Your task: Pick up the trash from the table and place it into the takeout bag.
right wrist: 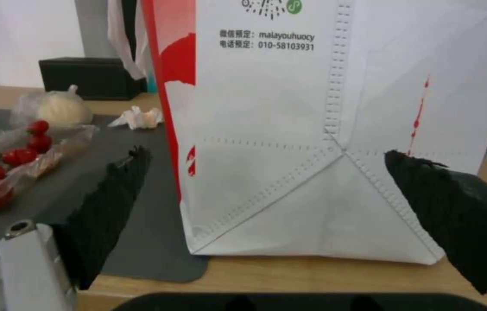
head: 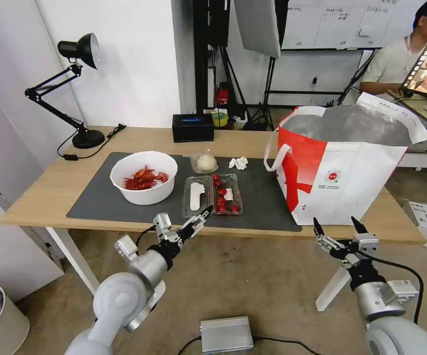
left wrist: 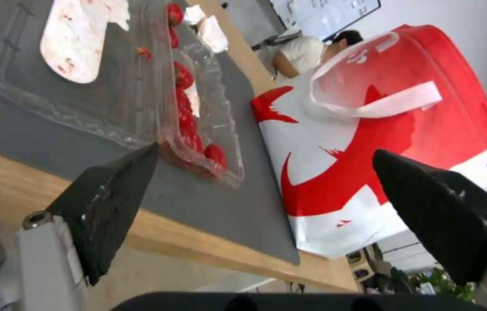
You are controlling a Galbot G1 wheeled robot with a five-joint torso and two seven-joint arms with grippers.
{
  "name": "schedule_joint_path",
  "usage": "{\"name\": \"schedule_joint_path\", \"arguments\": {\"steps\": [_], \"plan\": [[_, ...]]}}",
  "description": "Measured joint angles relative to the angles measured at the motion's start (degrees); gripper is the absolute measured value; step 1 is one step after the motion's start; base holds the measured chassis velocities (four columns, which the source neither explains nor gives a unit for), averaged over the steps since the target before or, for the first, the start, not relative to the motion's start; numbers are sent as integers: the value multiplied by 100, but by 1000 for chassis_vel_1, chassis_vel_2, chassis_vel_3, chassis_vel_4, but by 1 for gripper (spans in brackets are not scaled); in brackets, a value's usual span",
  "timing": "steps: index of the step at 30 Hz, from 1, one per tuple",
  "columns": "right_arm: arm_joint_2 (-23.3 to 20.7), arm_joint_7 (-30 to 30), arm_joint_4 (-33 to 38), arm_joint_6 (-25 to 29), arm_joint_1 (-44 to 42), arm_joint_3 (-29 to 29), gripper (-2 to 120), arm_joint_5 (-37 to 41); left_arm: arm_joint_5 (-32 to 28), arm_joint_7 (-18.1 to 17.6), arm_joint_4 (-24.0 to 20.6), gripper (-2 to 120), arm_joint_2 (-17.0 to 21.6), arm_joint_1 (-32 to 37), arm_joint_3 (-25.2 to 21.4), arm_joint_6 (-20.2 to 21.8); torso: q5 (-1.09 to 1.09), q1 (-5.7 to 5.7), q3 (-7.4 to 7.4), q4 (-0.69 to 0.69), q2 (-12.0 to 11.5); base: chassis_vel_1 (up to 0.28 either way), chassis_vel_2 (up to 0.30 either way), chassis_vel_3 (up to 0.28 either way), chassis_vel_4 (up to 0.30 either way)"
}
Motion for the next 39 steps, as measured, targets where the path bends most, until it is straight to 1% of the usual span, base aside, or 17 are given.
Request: {"name": "schedule_joint_path", "arguments": {"steps": [1,3,4,5,7,12,14,20,24,27,36,39], "plan": [[0,0,0,0,0,0,100,0,0,0,0,100,0,0,0,0,0,0,0,0,0,0,0,0,0],[-4,74,-28,-35,5,22,100,6,-607,-130,265,100,164,-325,23,65,0,0,0,0,0,0,0,0,0],[-8,92,-46,-47,27,24,100,14,-712,-156,348,100,173,-378,10,77,0,0,0,0,0,0,0,0,0],[-8,92,-46,-47,27,24,100,14,-712,-156,348,100,173,-378,10,77,0,0,0,0,0,0,0,0,0],[-41,120,-75,-89,86,25,100,44,-921,-223,409,100,184,-433,21,88,0,0,0,0,0,0,0,0,0],[-59,142,-95,-121,130,25,100,64,-1080,-330,395,100,166,-458,64,90,0,0,0,0,0,0,0,0,0],[-51,160,-103,-140,150,24,100,66,-1180,-439,355,100,103,-473,105,88,0,0,0,0,0,0,0,0,0],[-25,177,-147,-144,145,24,100,62,-1218,-550,351,100,2,-484,206,75,0,-1,0,0,0,0,0,0,0],[-23,192,-175,-144,158,24,100,62,-1203,-651,480,100,-119,-631,336,43,0,-1,0,-1,0,0,0,0,0],[-16,212,-179,-144,153,29,100,62,-1180,-824,615,100,-193,-763,431,-14,0,-1,0,0,0,0,0,0,0],[-10,253,-210,-135,163,44,100,60,-1122,-1084,768,100,-266,-872,500,-135,0,-1,0,0,0,0,0,0,0],[-15,263,-246,-133,187,45,100,62,-1051,-1194,868,100,-341,-924,555,-237,0,0,0,0,0,0,0,0,0]]}}
